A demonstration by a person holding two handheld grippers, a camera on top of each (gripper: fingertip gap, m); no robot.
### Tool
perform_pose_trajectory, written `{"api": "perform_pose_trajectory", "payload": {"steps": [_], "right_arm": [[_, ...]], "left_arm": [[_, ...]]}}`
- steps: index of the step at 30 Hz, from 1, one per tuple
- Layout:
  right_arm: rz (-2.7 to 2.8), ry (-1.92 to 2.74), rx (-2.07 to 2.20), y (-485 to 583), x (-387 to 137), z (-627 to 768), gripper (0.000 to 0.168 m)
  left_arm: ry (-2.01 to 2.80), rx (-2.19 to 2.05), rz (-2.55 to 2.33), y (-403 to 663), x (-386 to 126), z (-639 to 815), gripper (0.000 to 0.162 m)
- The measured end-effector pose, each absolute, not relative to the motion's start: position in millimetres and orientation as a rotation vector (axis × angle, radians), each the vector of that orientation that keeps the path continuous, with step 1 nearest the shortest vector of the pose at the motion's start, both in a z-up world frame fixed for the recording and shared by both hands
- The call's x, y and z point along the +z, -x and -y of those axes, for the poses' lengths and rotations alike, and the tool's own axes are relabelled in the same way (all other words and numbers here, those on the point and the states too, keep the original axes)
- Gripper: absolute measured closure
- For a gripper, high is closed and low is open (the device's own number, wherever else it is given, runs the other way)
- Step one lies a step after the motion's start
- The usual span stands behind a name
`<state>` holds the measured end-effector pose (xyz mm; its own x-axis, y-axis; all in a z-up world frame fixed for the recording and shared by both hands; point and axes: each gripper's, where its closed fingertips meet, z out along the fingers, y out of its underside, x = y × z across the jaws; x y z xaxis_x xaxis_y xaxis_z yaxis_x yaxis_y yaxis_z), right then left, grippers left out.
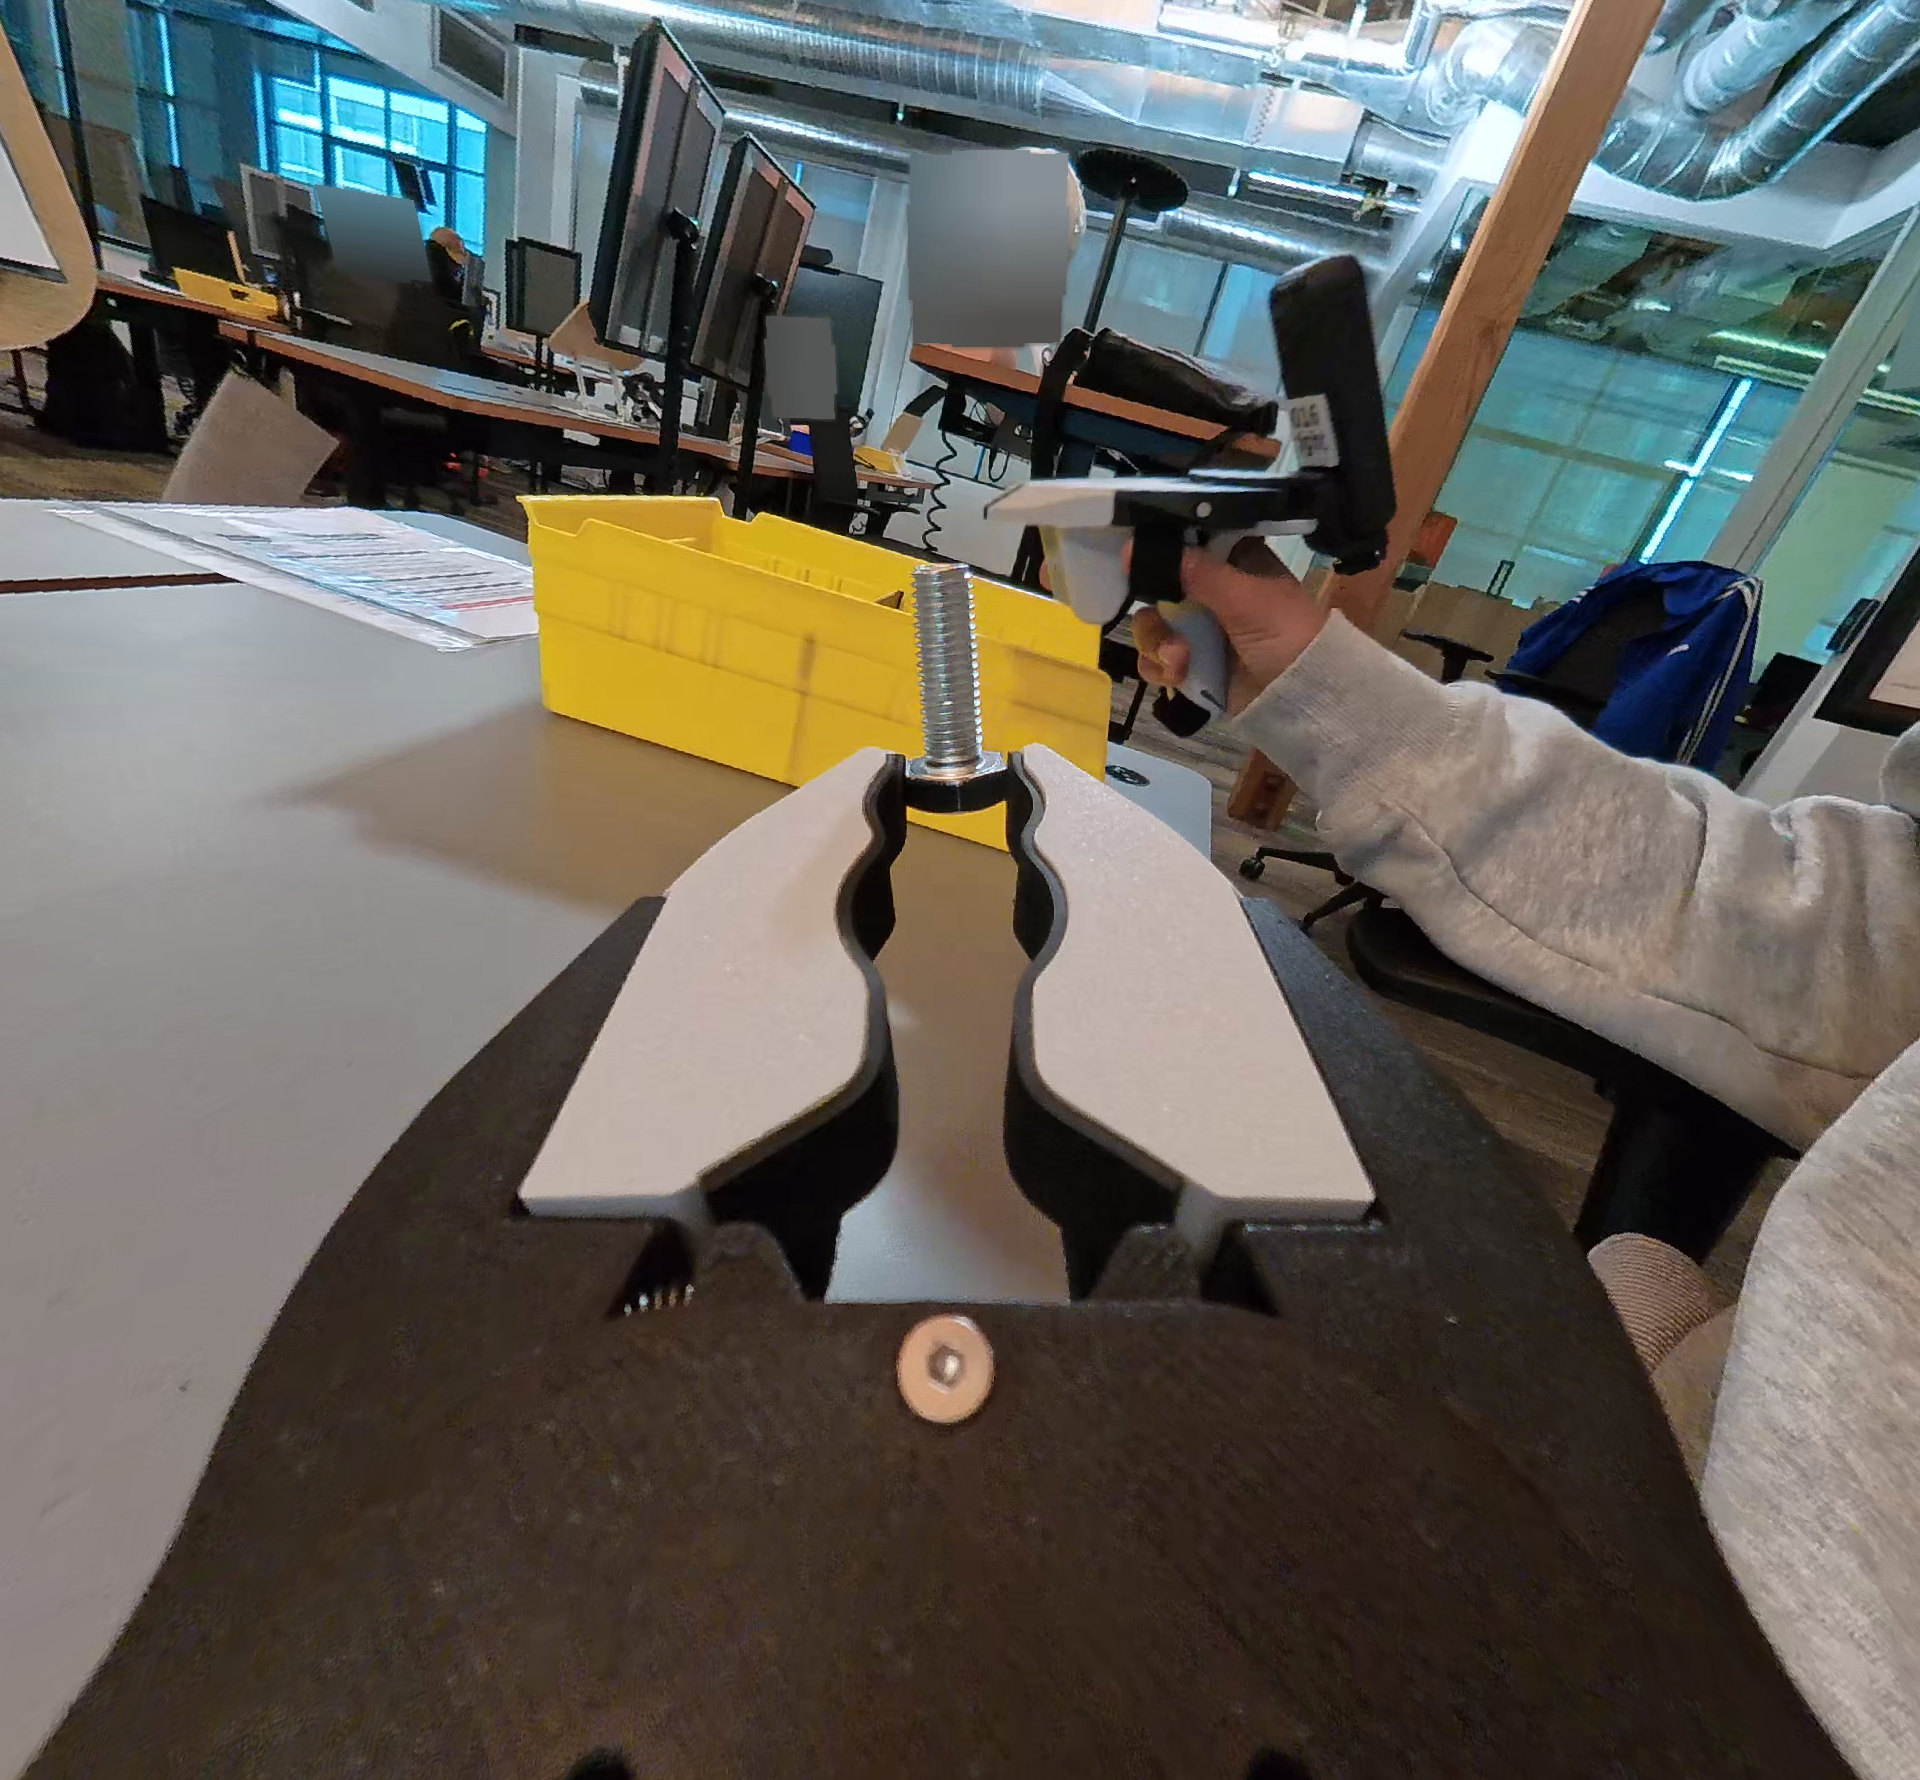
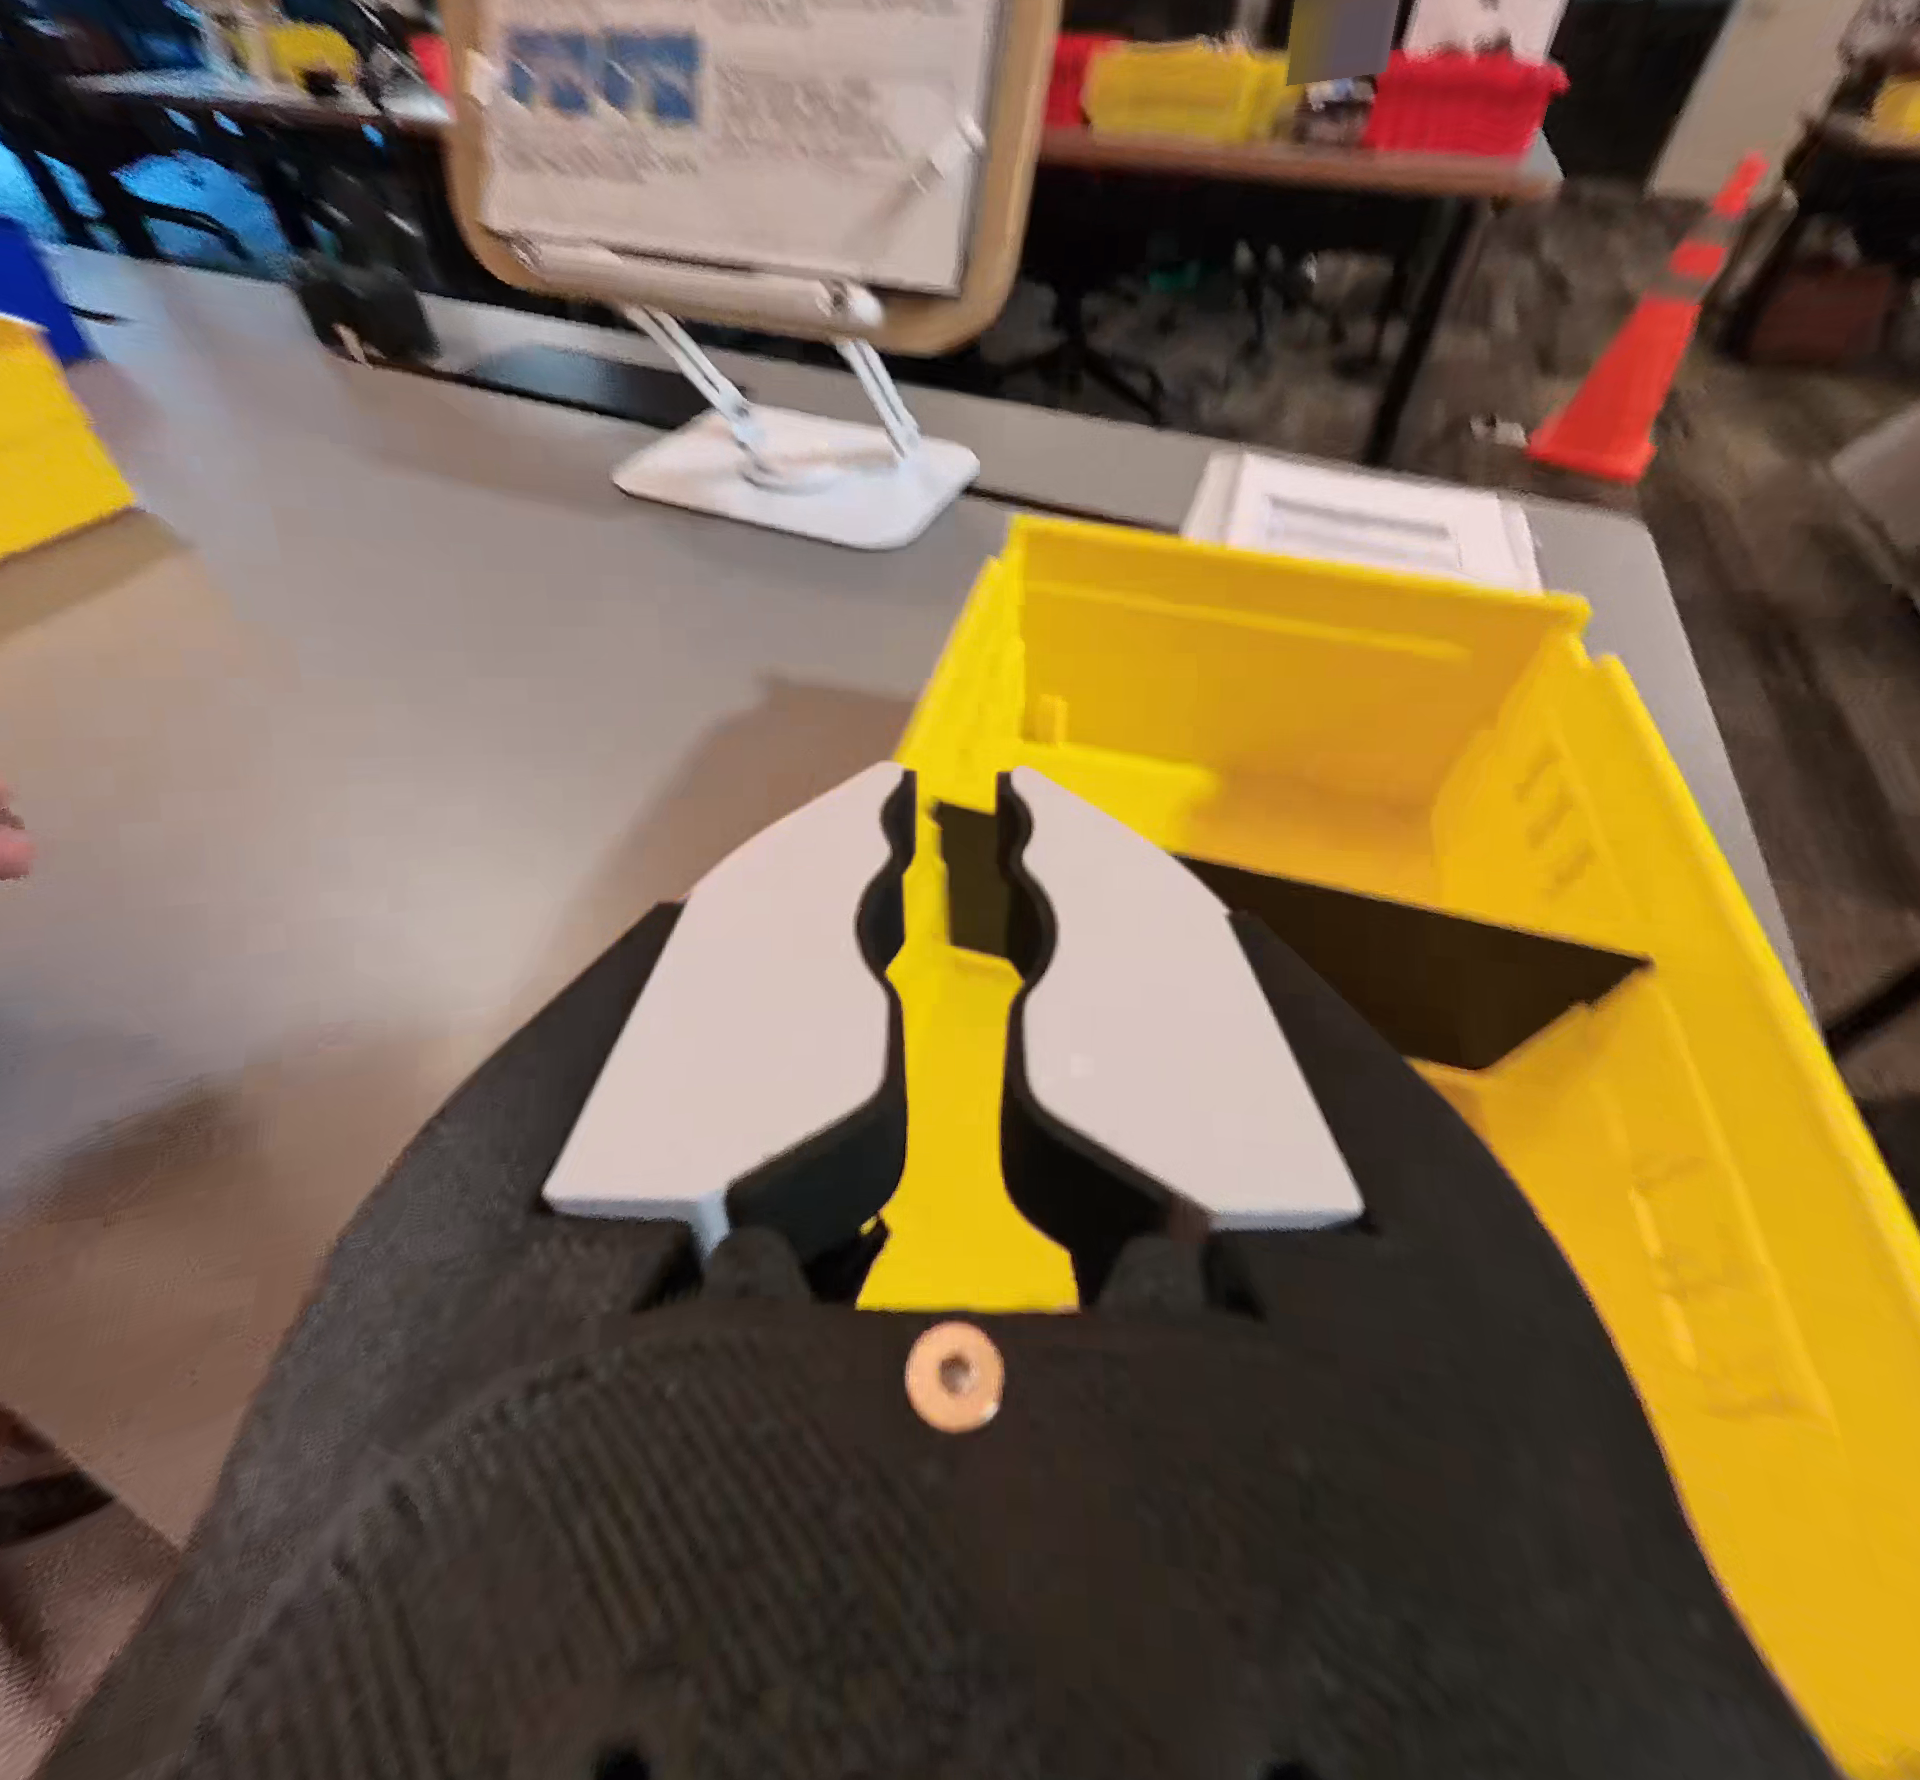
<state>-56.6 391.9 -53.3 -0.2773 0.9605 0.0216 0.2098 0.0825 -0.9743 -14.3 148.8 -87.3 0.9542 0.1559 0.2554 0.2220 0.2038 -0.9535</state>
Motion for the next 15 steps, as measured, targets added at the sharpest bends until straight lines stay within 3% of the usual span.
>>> {"api": "perform_pose_trajectory", "payload": {"steps": [6,15], "right_arm": [[1.644,0.873,1.542,39.8,-16.3,-298.2,0.156],[1.848,0.738,2.006,10.6,-45.7,-160.3,0.154]], "left_arm": [[1.372,-0.049,0.325,13.7,-87.4,-149.1,0.142],[1.375,-0.051,0.316,10.2,-87.2,-149.6,0.142]]}}
